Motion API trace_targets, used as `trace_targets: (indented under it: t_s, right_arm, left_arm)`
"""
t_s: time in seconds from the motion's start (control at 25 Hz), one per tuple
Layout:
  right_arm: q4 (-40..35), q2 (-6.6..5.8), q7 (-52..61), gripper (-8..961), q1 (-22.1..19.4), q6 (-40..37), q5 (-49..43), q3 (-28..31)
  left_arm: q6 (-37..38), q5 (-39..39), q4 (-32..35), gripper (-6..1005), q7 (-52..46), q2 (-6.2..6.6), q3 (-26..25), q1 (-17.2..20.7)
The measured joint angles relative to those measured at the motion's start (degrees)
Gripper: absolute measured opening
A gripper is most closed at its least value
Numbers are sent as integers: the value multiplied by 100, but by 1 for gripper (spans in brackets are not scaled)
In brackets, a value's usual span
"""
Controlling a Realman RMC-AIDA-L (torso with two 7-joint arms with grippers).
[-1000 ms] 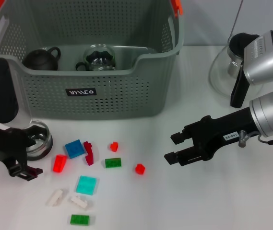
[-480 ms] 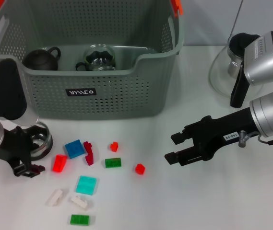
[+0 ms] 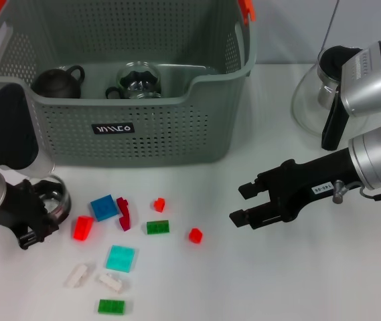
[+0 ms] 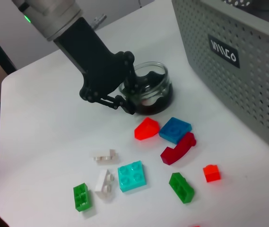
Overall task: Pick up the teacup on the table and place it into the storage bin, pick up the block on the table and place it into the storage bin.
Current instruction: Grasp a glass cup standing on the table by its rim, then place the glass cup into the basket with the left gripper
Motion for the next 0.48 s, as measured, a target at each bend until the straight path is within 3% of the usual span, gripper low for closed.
trace_targets:
  t_s: [0.04, 0.24, 0.36, 0.48]
  right_arm:
    - [0, 0, 0, 686, -1, 0, 0, 6]
    - [0, 0, 0, 687, -17, -4, 0, 10]
    - [0, 0, 0, 687, -23, -6, -1, 11]
    - [0, 0, 0, 687, -36, -11, 0, 12]
  left_arm:
    - [6, 0, 0, 196, 2, -1, 1, 3]
    - [101, -6, 89, 40, -6, -8, -19, 12]
    - [371, -163, 340, 40, -15, -27, -105, 44]
    - [1100, -813, 808, 40, -111, -38, -414, 53]
